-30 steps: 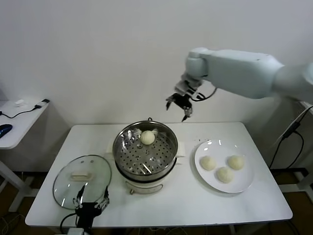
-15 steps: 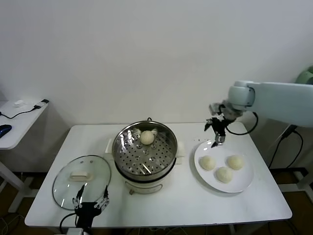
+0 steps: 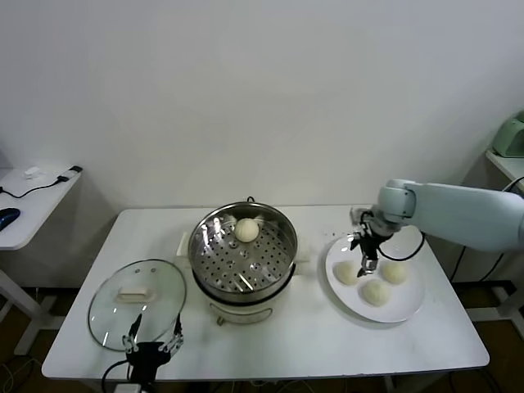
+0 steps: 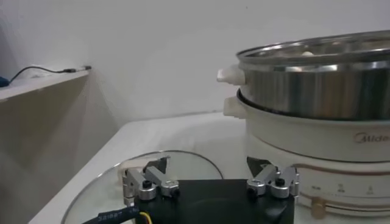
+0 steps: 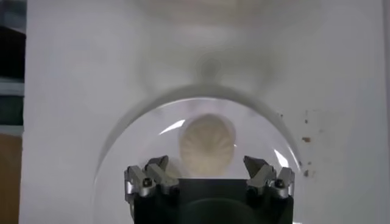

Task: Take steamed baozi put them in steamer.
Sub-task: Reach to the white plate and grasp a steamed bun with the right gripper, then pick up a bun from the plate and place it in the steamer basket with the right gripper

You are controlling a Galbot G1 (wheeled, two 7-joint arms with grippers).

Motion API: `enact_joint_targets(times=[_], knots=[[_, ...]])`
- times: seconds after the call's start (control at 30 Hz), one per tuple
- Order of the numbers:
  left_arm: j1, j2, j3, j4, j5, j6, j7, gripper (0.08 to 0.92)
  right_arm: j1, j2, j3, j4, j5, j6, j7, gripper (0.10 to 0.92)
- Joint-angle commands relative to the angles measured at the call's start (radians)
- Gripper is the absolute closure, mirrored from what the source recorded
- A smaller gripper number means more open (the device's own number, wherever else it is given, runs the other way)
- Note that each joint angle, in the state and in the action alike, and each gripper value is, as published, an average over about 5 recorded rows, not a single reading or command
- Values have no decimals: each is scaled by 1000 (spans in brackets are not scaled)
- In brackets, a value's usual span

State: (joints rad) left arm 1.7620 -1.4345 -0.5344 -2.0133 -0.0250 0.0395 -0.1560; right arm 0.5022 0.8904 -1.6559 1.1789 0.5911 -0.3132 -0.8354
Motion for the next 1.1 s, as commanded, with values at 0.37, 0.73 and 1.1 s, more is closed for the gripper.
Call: enact_joint_targets(times=[0.37, 0.73, 1.1], knots=[[-1, 5, 2, 2, -2, -4, -3, 177, -158, 46, 114, -123, -80, -25, 39, 247], [11, -1, 2, -19, 3, -3, -4, 177, 3, 7, 66, -23, -74, 13, -24, 421], [22, 12, 0, -32, 22, -11, -2, 177, 619, 106, -152, 135, 348, -6, -96, 423]])
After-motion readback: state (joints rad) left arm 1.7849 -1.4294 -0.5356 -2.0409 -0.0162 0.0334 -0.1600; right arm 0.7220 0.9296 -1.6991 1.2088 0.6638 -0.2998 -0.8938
